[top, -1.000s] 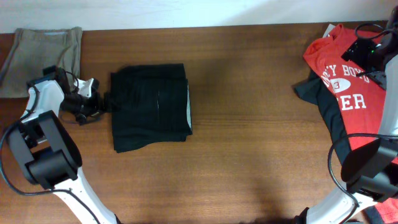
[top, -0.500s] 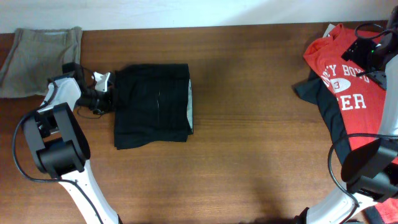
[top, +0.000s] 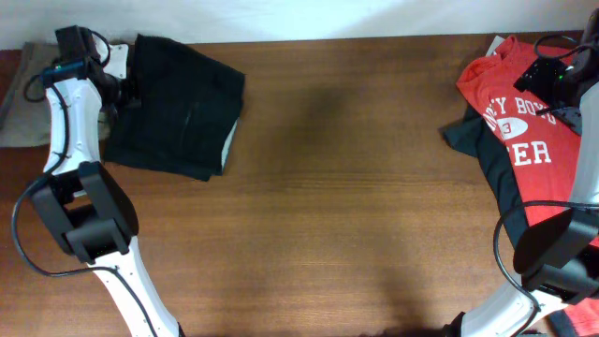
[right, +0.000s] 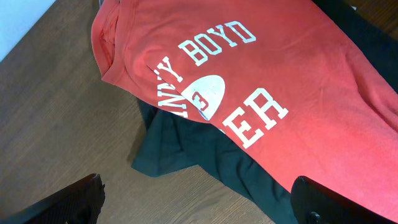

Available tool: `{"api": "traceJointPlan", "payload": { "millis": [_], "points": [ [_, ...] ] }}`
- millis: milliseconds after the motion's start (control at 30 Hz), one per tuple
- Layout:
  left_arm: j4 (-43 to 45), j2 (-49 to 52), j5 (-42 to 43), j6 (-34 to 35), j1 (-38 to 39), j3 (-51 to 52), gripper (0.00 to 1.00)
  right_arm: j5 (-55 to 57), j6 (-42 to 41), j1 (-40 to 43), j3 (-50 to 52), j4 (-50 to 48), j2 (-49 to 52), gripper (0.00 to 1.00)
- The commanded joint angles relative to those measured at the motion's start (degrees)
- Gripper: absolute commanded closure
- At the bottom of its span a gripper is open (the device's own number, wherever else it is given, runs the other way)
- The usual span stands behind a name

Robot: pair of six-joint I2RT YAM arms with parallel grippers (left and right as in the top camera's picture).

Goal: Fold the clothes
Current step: 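Drag the folded shorts with the left gripper to the top-left corner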

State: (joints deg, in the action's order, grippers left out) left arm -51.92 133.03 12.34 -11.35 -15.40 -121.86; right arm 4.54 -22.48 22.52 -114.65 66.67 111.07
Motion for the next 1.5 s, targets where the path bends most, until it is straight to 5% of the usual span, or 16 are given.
{"api": "traceJointPlan", "payload": {
  "millis": [0, 67, 633, 967, 1067, 1100, 1233, 1267, 1300, 1367, 1467],
  "points": [
    [2.08, 0.37, -6.86, 0.15, -0.42, -5.27, 0.99, 0.68, -0.28, 0.02, -0.66, 0.02, -0.28, 0.01],
    [3.67, 0.37, -12.22, 0.2, -0.7, -7.61, 0.99, 0.68, -0.28, 0.02, -0.66, 0.02, -0.28, 0.01],
    [13.9, 0.59, -15.34, -3.32, -6.69, -15.98, 0.99, 0.68, -0.31, 0.02, -0.66, 0.02, -0.28, 0.01],
    [25.9, 9.88, -23.34, -3.3, -11.37, -15.98, 0.99, 0.68, -0.28, 0.02, -0.66, 0.02, -0.28, 0.01],
    [29.05, 11.52, -23.58, -3.3, -12.94, -15.98, 0.59, 0.68, -0.28, 0.02, -0.66, 0.02, -0.28, 0.01],
    [29.62, 11.52, -23.61, -3.3, -13.27, -15.98, 0.28, 0.68, -0.28, 0.0, -0.66, 0.02, -0.31, 0.01],
    [26.05, 9.16, -23.71, -2.75, -12.11, -16.0, 0.33, 0.66, -0.31, 0.0, -0.66, 0.02, -0.28, 0.01],
    [22.29, 8.9, -23.71, -0.46, -11.47, -16.0, 0.47, 0.66, -0.28, 0.0, -0.66, 0.02, -0.28, 0.01],
    [14.67, 9.09, -23.69, 3.61, -10.71, -15.96, 0.87, 0.68, -0.28, 0.0, -0.66, 0.02, -0.28, 0.01],
    [8.28, 10.08, -23.02, 8.28, -10.64, -15.52, 0.99, 0.68, -0.28, 0.0, -0.66, 0.02, -0.28, 0.01],
    [5.81, 10.64, -22.67, 8.37, -11.15, -11.47, 0.99, 0.68, -0.28, 0.02, -0.66, 0.02, -0.28, 0.01]
  ]
}}
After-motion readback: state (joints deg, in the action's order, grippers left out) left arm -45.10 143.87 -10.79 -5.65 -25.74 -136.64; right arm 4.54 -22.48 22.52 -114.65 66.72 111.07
